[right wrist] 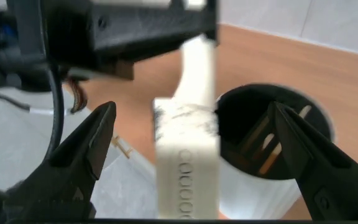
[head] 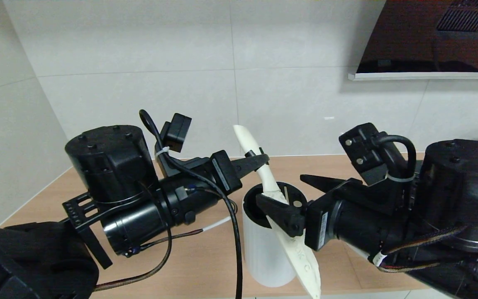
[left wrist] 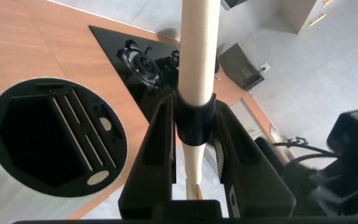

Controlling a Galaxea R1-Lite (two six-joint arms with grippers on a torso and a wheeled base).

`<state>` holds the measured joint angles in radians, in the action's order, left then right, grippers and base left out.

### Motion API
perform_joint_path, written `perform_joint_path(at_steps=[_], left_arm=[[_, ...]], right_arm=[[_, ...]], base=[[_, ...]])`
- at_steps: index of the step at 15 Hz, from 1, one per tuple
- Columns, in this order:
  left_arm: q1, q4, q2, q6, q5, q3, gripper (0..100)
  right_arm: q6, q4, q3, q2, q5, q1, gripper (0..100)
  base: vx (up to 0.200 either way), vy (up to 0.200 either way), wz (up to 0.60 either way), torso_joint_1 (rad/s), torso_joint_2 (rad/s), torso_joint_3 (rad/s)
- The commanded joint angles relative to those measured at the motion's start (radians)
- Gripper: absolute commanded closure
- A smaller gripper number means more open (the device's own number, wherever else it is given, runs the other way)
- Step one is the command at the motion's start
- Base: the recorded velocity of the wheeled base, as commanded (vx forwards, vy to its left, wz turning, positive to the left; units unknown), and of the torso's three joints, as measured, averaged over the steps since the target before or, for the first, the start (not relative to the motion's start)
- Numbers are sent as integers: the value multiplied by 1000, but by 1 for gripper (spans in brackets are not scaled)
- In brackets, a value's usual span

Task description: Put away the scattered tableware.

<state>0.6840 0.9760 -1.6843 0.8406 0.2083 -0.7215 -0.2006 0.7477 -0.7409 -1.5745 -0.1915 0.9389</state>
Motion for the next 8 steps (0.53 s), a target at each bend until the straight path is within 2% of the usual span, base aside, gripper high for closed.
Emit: perform_joint_path(at_steps=[1, 2, 4, 5, 6, 7, 8], left_arm=[[-8, -14, 49, -15, 0, -9, 100], [-21, -45, 77, -35, 0, -24, 100], [-54, -217, 152, -92, -36, -121, 100], [-54, -310, 161, -141, -73, -191, 100], [-54, -424, 153, -196, -142, -288, 100], [-52, -491, 152, -226, -204, -349, 100], [-40, -519, 158, -238, -271, -357, 100]], right_arm=[[1, -5, -11, 71, 9, -71, 0], [1, -8, -25, 83, 10, -109, 0], [0, -8, -54, 93, 12, -221, 0], [0, -11, -61, 102, 12, -247, 0], [0, -22, -68, 111, 12, -270, 0], [-2, -31, -84, 114, 12, -272, 0], [-3, -39, -87, 114, 10, -272, 0]], base=[[0, 0, 0, 0, 0, 0], [0, 0, 0, 0, 0, 0], [0, 0, 0, 0, 0, 0], [0, 0, 0, 0, 0, 0], [0, 0, 0, 0, 0, 0], [0, 0, 0, 0, 0, 0], [0, 0, 0, 0, 0, 0]])
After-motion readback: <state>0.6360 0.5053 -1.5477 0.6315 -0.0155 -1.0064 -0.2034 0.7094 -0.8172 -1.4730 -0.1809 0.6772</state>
